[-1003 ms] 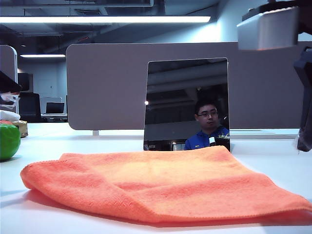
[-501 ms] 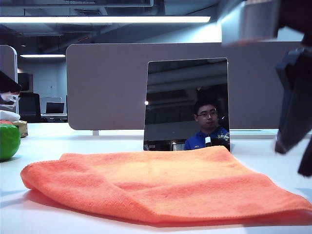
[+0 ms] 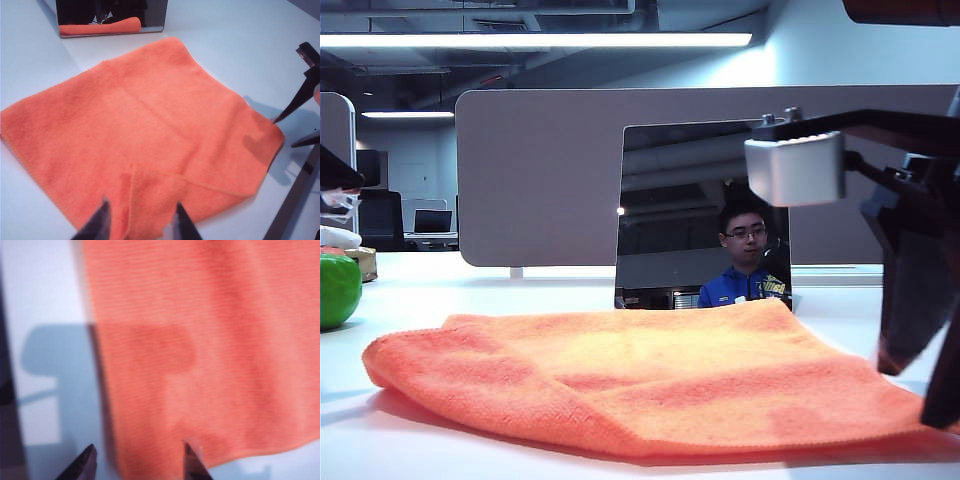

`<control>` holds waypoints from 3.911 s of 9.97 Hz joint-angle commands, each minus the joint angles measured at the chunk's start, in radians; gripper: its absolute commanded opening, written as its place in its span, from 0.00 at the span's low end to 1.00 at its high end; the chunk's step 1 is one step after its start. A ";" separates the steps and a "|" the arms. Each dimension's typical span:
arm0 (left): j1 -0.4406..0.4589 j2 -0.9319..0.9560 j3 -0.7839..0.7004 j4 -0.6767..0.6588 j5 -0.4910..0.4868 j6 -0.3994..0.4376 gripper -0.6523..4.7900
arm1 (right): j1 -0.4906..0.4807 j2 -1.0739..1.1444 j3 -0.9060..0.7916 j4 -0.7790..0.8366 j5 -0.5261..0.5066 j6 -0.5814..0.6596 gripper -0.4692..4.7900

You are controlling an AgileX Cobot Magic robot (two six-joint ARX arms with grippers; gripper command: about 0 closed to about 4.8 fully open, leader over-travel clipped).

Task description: Pick up the cloth from the table and use it to cover the mirror.

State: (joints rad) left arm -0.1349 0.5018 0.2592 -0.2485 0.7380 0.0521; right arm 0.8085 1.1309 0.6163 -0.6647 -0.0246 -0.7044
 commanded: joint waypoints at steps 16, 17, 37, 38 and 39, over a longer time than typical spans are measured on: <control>-0.001 -0.001 0.004 0.011 0.004 0.000 0.41 | 0.085 -0.036 0.010 -0.057 0.137 0.111 0.52; -0.001 -0.001 0.004 0.011 0.004 0.000 0.41 | 0.085 -0.036 0.010 -0.073 0.138 0.122 0.52; -0.001 -0.001 0.004 0.011 0.007 -0.004 0.41 | 0.088 0.211 0.007 0.177 0.225 0.155 0.52; -0.001 -0.001 0.004 0.011 0.007 -0.004 0.41 | 0.088 0.211 0.007 0.191 0.225 0.155 0.51; -0.001 -0.001 0.004 0.011 0.007 -0.004 0.41 | 0.088 0.211 0.007 0.206 0.225 0.155 0.46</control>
State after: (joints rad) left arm -0.1349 0.5018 0.2592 -0.2478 0.7376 0.0509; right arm 0.8963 1.3281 0.6357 -0.4248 0.2157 -0.5533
